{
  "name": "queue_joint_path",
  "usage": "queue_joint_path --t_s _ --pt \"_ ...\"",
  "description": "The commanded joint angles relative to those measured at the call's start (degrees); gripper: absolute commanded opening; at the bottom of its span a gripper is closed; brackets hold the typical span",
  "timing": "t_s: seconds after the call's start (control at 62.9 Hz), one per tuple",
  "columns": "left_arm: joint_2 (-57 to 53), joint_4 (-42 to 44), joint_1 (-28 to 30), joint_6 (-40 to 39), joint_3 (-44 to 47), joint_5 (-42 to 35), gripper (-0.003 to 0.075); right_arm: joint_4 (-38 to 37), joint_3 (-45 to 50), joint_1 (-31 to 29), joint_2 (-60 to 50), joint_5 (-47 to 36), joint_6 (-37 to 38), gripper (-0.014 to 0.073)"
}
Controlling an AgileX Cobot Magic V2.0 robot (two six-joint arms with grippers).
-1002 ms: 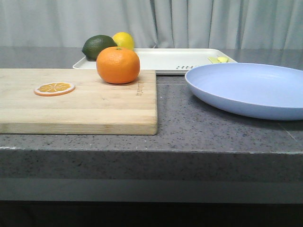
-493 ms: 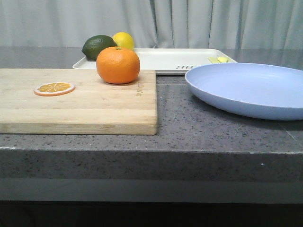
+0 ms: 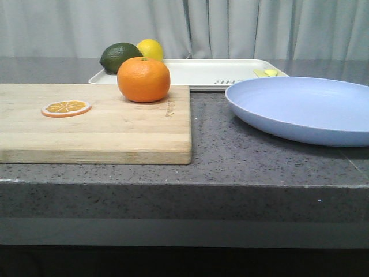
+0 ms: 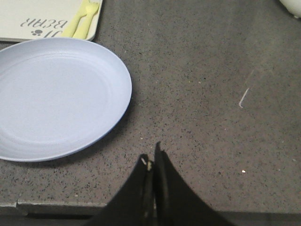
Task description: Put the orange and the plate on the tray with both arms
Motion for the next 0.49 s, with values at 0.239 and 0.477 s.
queue_joint_path --t_s 0.239,0.477 --pt "0.89 -0.15 -0.03 -0.23 -1.72 -3.26 0.0525 0.05 -1.58 0.01 0.81 0.03 -0.79 0.0579" --pt "3.58 -1.5 -1.38 3.48 -1.72 -3.58 0.064 10.76 -1.58 0.01 0.81 1.65 -10.19 0.0605"
